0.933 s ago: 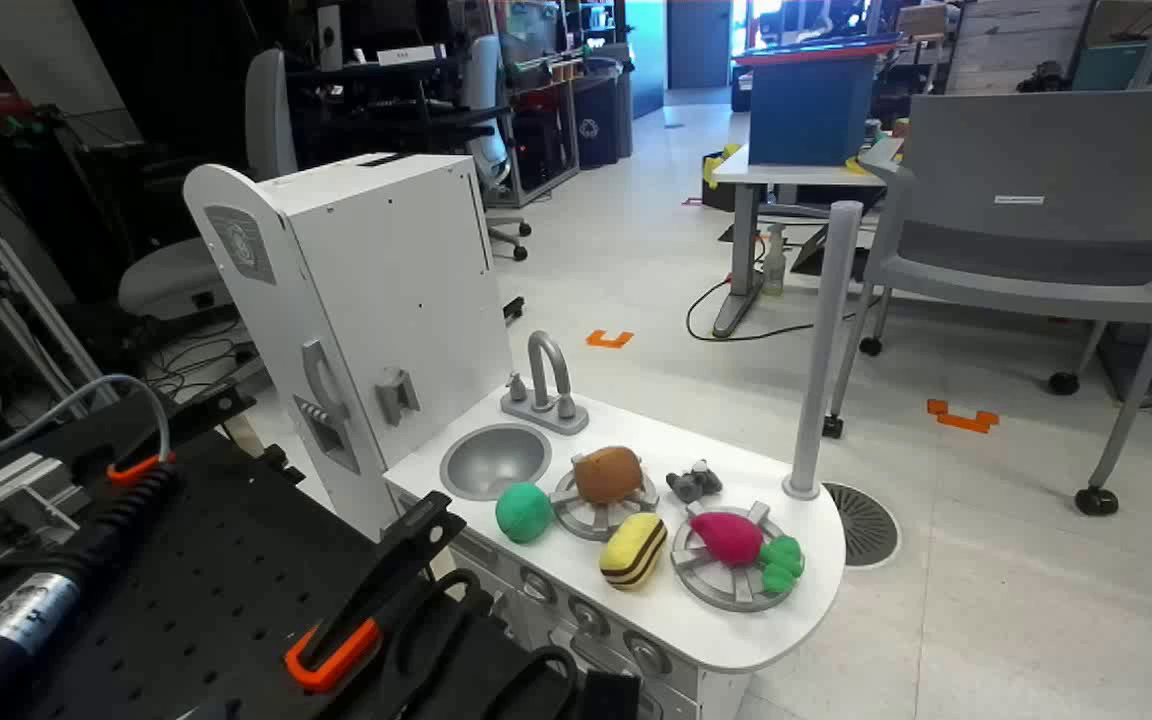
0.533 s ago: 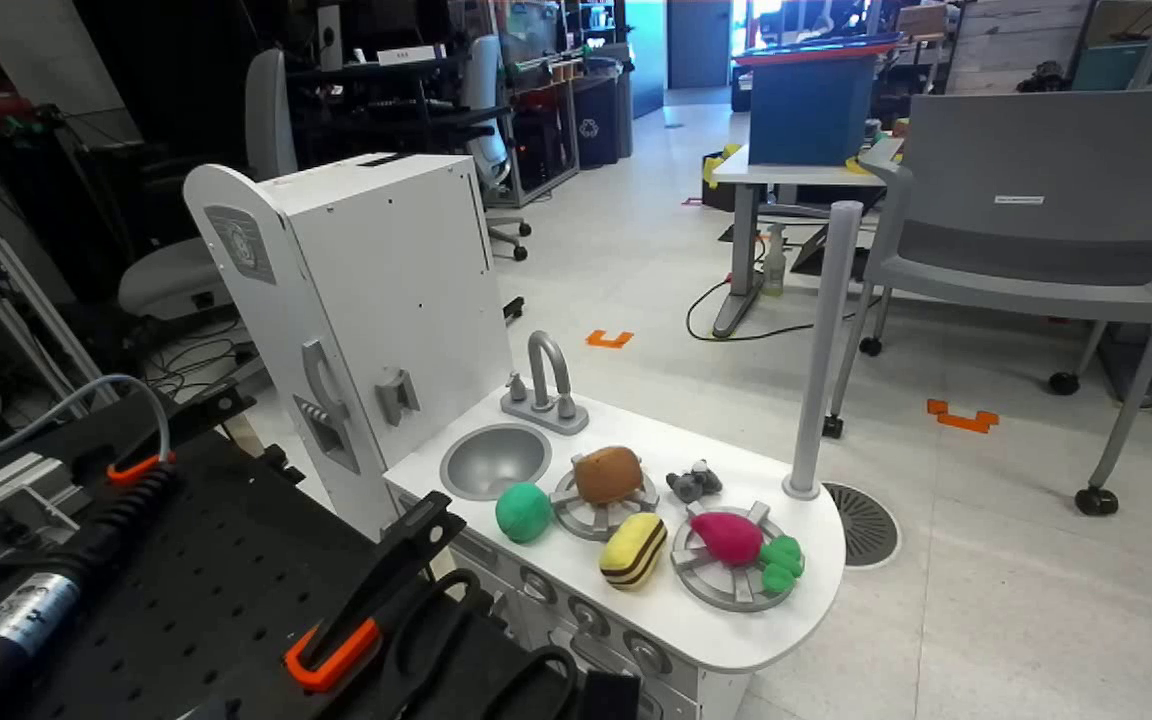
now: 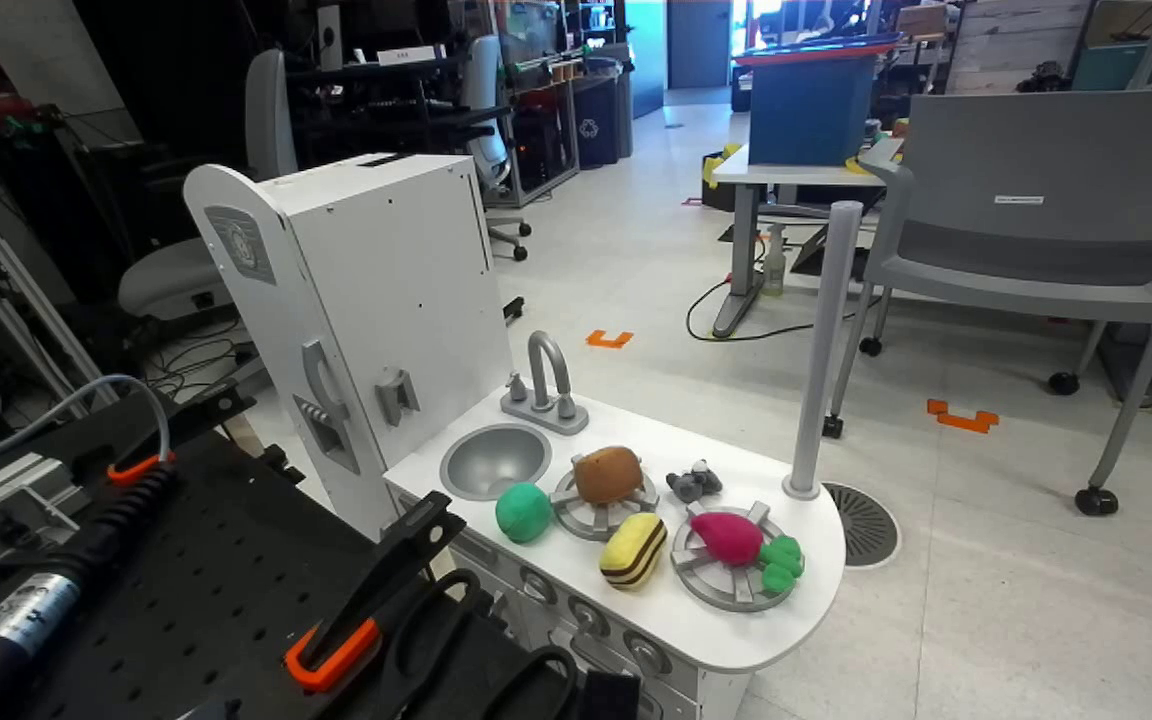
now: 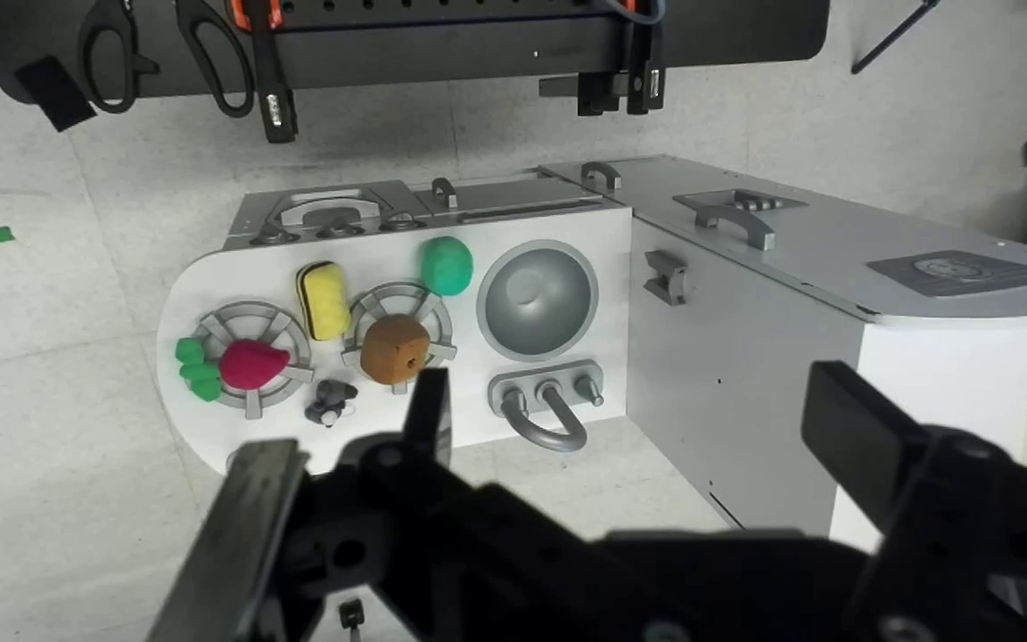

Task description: Put the green plushie in the sink

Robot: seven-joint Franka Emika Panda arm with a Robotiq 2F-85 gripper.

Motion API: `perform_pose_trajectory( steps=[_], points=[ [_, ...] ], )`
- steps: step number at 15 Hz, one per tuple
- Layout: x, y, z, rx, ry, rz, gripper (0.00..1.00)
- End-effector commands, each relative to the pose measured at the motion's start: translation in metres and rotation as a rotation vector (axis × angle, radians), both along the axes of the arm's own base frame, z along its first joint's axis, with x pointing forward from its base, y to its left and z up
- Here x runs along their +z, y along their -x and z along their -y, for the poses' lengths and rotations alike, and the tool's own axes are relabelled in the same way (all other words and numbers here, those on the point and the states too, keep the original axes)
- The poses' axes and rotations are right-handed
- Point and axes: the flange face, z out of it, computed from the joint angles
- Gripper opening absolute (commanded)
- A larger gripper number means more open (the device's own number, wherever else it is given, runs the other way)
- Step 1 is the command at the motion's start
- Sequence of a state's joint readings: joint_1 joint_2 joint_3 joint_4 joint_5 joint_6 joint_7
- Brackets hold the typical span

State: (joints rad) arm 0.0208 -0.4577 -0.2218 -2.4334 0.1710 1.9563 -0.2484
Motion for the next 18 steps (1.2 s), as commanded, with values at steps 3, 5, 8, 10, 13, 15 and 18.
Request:
perform_pose_trajectory(
  steps=[3,5,8,10,13,15,18],
  points=[
    [-0.042,-0.047,-0.011,-0.024,0.092,0.005,1.00],
    [-0.066,-0.076,-0.018,-0.038,0.126,-0.023,1.00],
    [-0.117,-0.119,-0.029,-0.018,0.157,-0.074,1.00],
    [-0.152,-0.145,-0.034,-0.005,0.175,-0.111,1.00],
    [-0.209,-0.174,-0.040,0.028,0.225,-0.151,1.00],
    [-0.253,-0.188,-0.047,0.039,0.261,-0.164,1.00],
    [-0.316,-0.198,-0.057,0.048,0.312,-0.208,1.00]
  ],
)
